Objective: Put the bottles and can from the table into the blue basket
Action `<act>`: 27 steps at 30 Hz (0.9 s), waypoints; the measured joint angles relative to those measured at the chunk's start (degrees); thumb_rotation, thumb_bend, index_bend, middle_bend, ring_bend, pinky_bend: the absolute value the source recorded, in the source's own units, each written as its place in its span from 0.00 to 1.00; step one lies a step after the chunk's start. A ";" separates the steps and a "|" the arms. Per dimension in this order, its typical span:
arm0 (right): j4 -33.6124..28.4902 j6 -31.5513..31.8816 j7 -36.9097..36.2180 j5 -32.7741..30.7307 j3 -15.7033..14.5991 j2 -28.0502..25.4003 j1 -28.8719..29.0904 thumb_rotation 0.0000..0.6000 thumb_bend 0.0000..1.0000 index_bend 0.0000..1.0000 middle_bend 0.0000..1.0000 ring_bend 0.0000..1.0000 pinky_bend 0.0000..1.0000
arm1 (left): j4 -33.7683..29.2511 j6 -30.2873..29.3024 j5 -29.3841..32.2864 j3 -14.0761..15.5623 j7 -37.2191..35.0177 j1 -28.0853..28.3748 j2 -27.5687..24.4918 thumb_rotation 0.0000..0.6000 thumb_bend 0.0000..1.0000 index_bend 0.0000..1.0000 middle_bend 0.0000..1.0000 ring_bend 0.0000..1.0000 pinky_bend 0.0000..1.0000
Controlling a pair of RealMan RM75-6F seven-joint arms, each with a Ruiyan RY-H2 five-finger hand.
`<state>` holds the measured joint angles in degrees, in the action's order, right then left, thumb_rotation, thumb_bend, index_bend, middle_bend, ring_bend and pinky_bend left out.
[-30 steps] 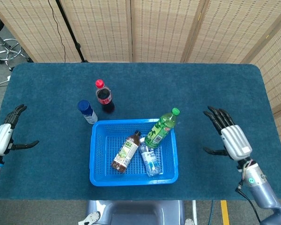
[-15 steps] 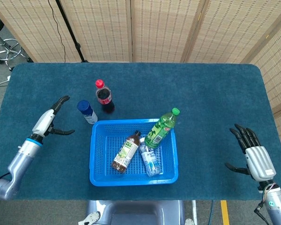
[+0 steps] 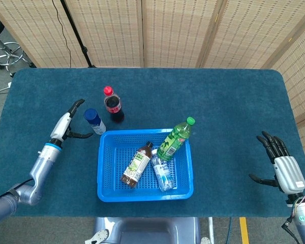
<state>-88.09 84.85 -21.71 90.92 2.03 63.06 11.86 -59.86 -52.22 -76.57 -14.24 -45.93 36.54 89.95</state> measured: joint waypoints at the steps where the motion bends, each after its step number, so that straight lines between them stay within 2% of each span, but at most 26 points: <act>1: 0.01 -0.08 -0.12 0.00 0.04 -0.01 0.02 1.00 0.00 0.00 0.00 0.00 0.00 | 0.35 0.45 0.21 -0.08 0.07 0.28 0.27 1.00 0.09 0.00 0.00 0.00 0.00; 3: -0.01 -0.15 -0.26 0.04 0.12 -0.01 0.04 1.00 0.00 0.00 0.00 0.00 0.00 | 0.99 1.64 0.65 -0.25 0.10 1.02 0.89 1.00 0.13 0.00 0.00 0.00 0.02; 6: -0.01 -0.26 -0.16 0.22 0.20 0.09 0.05 1.00 0.00 0.00 0.00 0.00 0.00 | 2.36 2.96 1.06 -0.57 0.21 2.43 2.24 1.00 0.21 0.02 0.01 0.02 0.14; 9: 0.03 -0.36 -0.18 0.22 0.29 0.19 0.03 1.00 0.00 0.00 0.00 0.00 0.00 | 3.53 4.50 1.40 -0.69 0.86 3.73 3.36 1.00 0.32 0.17 0.10 0.11 0.28; 11: 0.02 -0.47 -0.35 0.19 0.34 0.20 0.05 1.00 0.00 0.00 0.00 0.00 0.00 | 3.67 5.24 1.49 -0.61 1.66 4.20 3.55 1.00 0.42 0.34 0.22 0.22 0.37; 16: 0.09 -0.54 -0.69 0.11 0.54 0.21 -0.06 1.00 0.00 0.00 0.00 0.00 0.00 | 3.66 5.44 3.75 -1.30 5.94 4.70 4.41 1.00 0.49 0.60 0.46 0.41 0.50; 18: 0.13 -0.54 -0.78 0.13 0.59 0.22 -0.09 1.00 0.00 0.00 0.00 0.00 0.00 | 3.62 4.43 5.02 -1.95 7.55 4.44 4.88 1.00 0.52 0.66 0.51 0.46 0.53; 21: 0.13 -0.57 -0.93 0.21 0.64 0.25 -0.11 1.00 0.00 0.00 0.00 0.00 0.00 | 3.33 1.86 6.57 -2.98 8.88 3.54 5.26 1.00 0.55 0.71 0.55 0.49 0.54; 27: -0.19 -0.61 -0.73 0.36 0.72 0.29 -0.13 1.00 0.00 0.00 0.00 0.00 0.00 | -0.71 -1.71 6.42 -3.91 8.09 1.46 2.91 1.00 0.56 0.71 0.56 0.50 0.54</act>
<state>-88.29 84.24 -22.44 91.29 2.75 63.35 11.73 -60.57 -53.92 -70.14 -18.15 -37.84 38.01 92.86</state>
